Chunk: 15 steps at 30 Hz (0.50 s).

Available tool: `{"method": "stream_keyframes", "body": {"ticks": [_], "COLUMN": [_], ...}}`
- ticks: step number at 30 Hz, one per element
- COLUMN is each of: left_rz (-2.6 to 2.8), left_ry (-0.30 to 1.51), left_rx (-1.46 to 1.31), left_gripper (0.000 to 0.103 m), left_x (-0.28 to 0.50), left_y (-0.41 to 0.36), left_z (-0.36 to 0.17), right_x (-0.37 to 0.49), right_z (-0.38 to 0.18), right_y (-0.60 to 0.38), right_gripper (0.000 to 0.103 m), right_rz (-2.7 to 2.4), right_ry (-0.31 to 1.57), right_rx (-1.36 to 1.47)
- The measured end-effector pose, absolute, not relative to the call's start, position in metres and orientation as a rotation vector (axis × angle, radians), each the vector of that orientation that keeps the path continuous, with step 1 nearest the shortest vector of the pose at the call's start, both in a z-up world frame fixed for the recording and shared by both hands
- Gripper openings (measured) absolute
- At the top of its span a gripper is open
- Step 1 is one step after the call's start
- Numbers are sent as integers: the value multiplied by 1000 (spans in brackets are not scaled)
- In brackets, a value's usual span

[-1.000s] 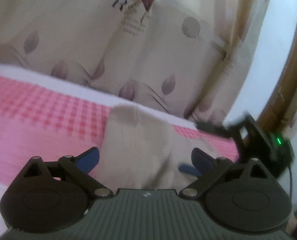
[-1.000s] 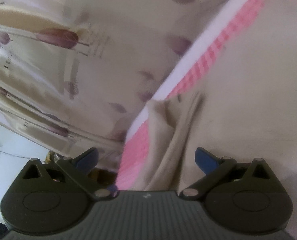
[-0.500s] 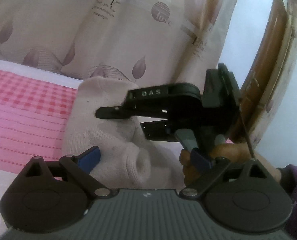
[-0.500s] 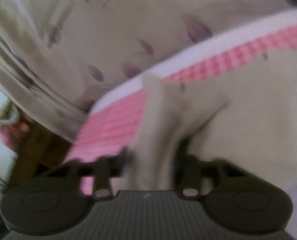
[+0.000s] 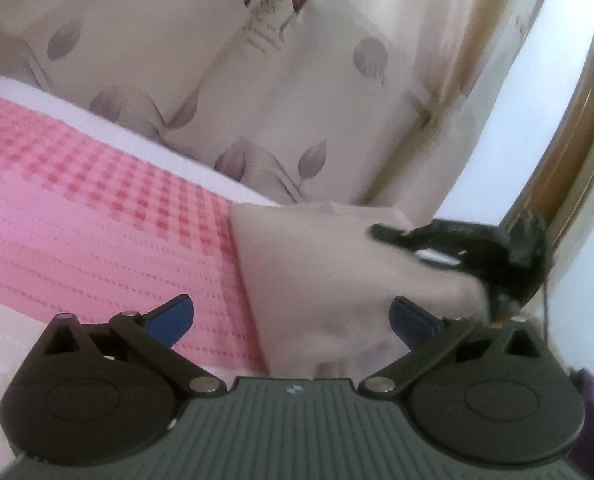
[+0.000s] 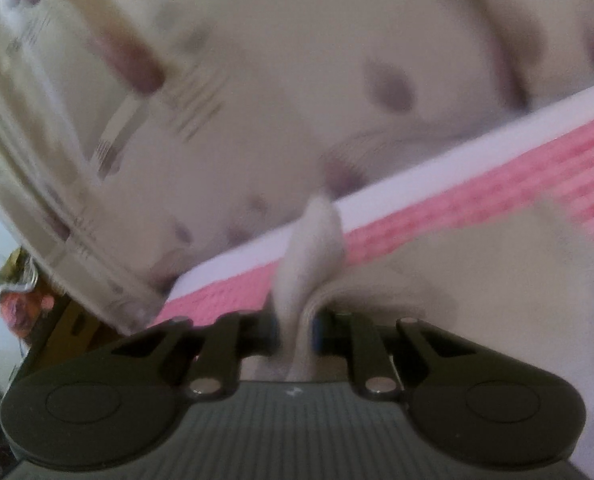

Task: Fold small clothes
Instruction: 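Pinch the sweater edge with the right tool and tuck it over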

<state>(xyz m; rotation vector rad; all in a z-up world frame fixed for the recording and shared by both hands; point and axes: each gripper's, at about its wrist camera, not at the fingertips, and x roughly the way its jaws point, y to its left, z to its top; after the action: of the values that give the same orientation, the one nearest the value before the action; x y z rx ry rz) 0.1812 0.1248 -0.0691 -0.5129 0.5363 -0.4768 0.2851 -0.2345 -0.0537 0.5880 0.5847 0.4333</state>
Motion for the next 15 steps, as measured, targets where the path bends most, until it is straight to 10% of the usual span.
{"method": "stream_keyframes", "body": {"ticks": [15], "left_rz": [-565], "left_ry": [571], "left_rx": [-345], "left_gripper": [103], "left_x": [176], "left_y": [57], "left_z": [-78], "right_x": [280], "right_z": [-128], "right_y": [-347], "right_gripper": [15], "right_rz": [366], "right_ry": [599], "right_rx": [722]}}
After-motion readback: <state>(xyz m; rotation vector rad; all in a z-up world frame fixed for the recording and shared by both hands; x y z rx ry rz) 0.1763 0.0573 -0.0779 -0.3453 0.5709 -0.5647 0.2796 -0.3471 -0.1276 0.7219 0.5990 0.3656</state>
